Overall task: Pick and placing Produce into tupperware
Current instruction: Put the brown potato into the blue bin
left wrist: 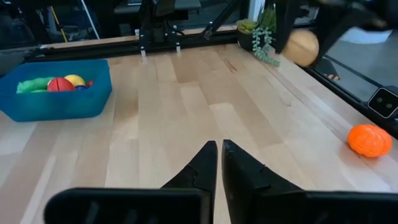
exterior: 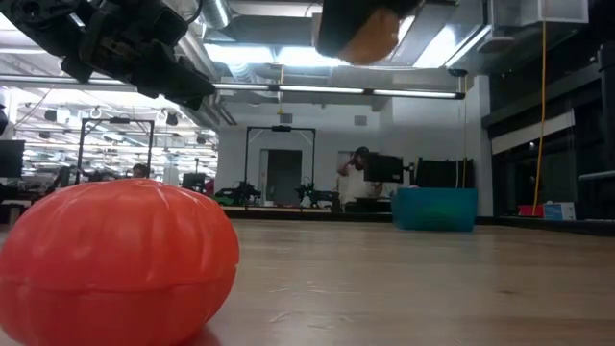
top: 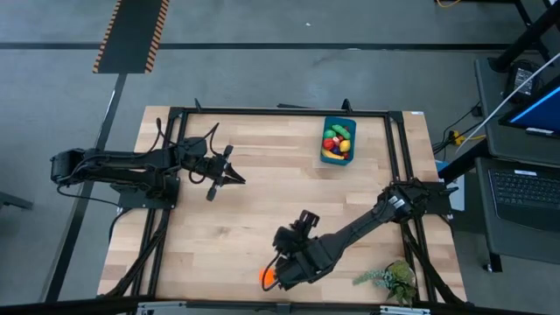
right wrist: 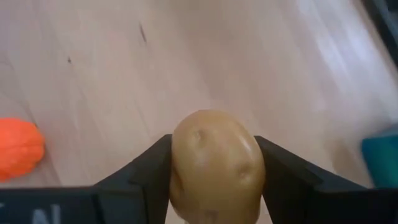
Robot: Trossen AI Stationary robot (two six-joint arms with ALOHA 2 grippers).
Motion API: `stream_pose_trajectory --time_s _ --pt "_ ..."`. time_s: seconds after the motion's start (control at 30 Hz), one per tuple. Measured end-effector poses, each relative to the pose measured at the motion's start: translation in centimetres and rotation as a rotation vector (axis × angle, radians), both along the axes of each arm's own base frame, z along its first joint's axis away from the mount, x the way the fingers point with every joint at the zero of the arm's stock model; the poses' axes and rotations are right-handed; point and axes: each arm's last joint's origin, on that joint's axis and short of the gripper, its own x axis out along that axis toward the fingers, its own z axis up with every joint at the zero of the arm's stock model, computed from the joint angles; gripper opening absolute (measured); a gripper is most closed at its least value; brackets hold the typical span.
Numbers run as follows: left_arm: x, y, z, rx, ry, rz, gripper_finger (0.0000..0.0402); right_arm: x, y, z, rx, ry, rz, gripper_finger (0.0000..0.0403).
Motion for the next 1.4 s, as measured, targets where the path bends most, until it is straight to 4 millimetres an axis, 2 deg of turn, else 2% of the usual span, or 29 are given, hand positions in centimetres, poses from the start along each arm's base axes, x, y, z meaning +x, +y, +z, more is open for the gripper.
stream_pose_trajectory --time_s 0.37,0.47,0.7,1.03,1.23,1.4 --pt "-0.1 0.0 -0.1 -0.007 0.014 -0.008 0.0001 0.1 -0.1 -6.5 0.039 -0.025 -0.073 0.0198" --pt "0.0 0.0 -0.1 -0.007 0.014 -0.008 0.0002 0.3 -0.4 -7.1 0.067 -0.024 -0.077 0.0198" --pt "-0.1 0.0 -0.1 -0.008 0.016 -0.008 0.0018 1.6 -1.1 -5.9 0.104 -0.058 -0.056 0.0198" --pt "-0.1 0.0 -0.2 -0.005 0.017 -0.009 0.004 2.5 -0.7 -3.1 0.117 -0.138 -0.021 0.0198" --pt "-0.1 0.0 -0.2 0.01 0.014 -0.014 0.0051 2.8 -0.6 -1.7 0.065 -0.161 0.045 0.0198" --pt "-0.1 0.0 -0.2 0.011 0.014 -0.015 0.0059 2.7 -0.9 -1.5 -0.038 -0.176 0.045 0.0198"
